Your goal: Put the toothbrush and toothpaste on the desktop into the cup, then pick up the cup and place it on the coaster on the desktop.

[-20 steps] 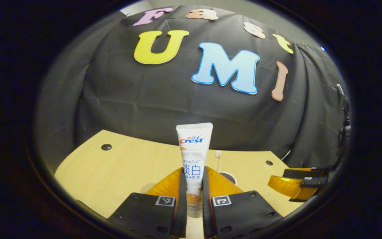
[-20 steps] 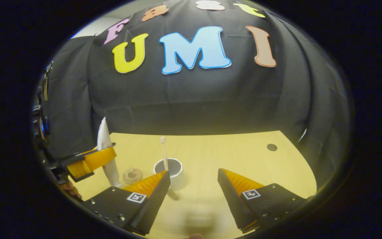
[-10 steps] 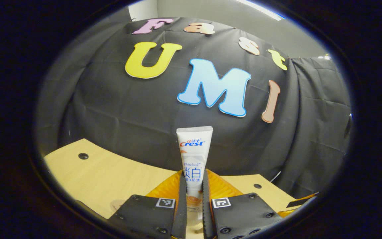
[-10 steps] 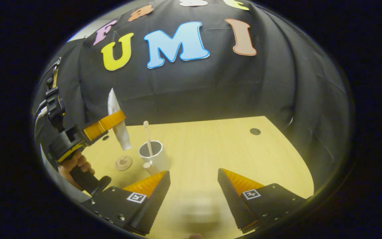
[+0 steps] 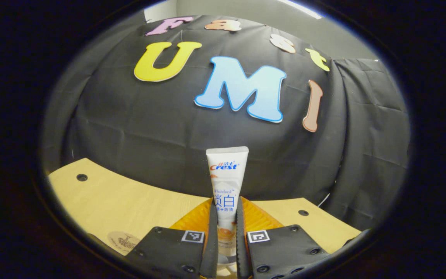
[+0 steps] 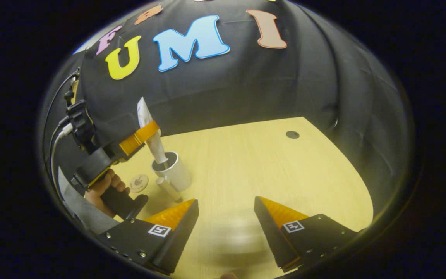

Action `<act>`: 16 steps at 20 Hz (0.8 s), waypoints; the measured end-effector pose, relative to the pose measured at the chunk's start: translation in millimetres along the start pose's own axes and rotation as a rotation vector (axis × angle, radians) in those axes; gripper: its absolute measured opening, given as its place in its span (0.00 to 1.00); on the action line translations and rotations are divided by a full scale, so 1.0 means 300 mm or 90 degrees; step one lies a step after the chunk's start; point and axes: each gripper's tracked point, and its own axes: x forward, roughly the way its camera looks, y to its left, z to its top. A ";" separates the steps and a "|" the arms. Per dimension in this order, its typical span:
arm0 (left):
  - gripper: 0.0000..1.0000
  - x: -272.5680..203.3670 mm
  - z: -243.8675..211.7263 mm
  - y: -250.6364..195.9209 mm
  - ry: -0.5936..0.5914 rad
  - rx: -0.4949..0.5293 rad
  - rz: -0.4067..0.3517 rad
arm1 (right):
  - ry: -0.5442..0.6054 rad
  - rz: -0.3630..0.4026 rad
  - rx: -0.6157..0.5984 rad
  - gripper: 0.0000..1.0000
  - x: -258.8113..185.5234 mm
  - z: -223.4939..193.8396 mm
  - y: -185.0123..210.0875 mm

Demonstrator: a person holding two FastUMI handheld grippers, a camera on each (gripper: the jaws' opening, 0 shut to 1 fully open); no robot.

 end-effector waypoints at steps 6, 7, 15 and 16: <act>0.32 0.005 -0.051 0.036 0.023 0.000 0.007 | 0.011 0.004 0.004 0.89 0.015 -0.009 0.022; 0.36 -0.001 -0.054 0.039 0.024 -0.003 0.002 | 0.013 0.005 0.005 0.89 0.017 -0.009 0.030; 0.93 -0.058 0.024 0.021 0.023 -0.007 -0.033 | 0.009 0.008 0.000 0.89 0.021 -0.013 0.116; 0.93 -0.073 0.036 0.026 0.022 -0.006 -0.034 | 0.007 0.009 -0.003 0.89 0.020 -0.009 0.130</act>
